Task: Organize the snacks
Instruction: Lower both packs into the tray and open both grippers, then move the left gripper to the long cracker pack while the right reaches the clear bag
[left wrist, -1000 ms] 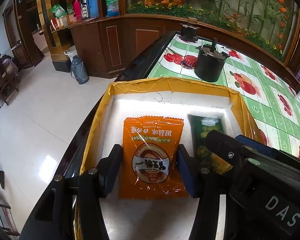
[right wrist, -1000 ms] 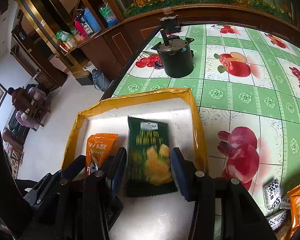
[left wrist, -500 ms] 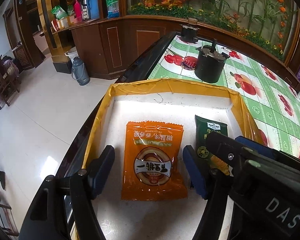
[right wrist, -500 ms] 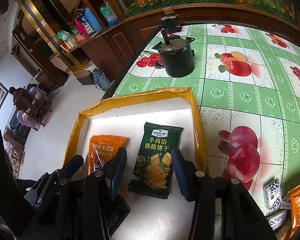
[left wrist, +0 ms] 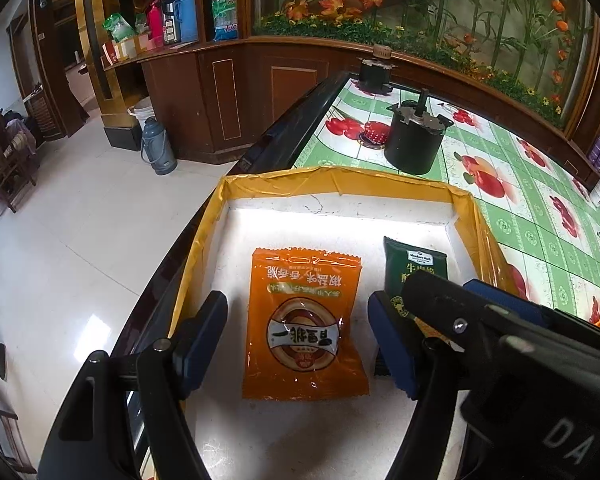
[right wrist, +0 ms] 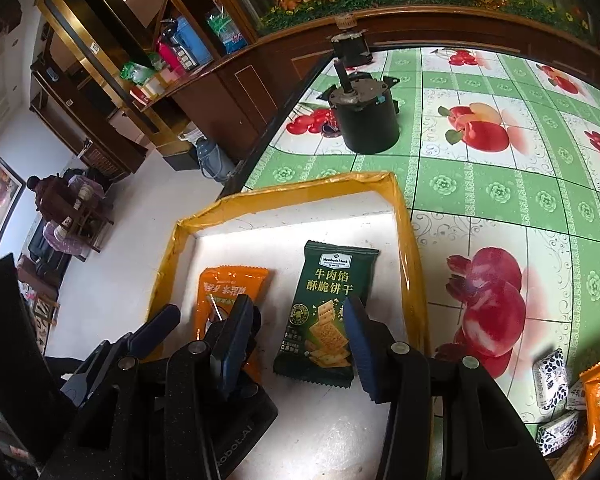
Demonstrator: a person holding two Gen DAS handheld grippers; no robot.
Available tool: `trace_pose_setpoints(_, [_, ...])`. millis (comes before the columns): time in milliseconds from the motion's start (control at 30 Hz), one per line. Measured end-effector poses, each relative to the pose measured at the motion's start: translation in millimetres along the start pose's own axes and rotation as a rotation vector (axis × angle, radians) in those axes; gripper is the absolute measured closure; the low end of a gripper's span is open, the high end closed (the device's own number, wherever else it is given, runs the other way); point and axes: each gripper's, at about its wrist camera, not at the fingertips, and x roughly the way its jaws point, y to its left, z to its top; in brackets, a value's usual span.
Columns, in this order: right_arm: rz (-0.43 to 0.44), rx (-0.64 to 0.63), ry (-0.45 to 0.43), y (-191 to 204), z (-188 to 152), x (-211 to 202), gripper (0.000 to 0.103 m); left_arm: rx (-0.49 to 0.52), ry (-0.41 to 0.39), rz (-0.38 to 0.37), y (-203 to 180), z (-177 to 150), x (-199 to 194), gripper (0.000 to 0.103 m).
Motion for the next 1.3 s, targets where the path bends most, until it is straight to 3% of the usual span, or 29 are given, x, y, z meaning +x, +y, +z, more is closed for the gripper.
trace_pose_setpoints(500, [0.036,0.043,-0.044,-11.1,-4.6,-33.0,0.052,0.017,-0.035,-0.043,-3.2,-0.3,-14.0,0.031])
trace_pose_setpoints(900, [0.073,0.060,-0.134,-30.9,-31.3,-97.6,0.048,0.099,-0.081,-0.053,-22.7,-6.8,-25.3,0.031])
trace_pose_setpoints(1100, [0.042,0.066,-0.165,-57.6,-54.1,-137.5,0.049,0.135,-0.117,-0.115,-33.8,-10.4,-36.9,0.031])
trace_pose_setpoints(1300, [-0.024,0.126,-0.204,-114.2,-88.1,-182.1,0.049,0.172,-0.142,-0.181,-54.3,-17.9,-53.1,0.031])
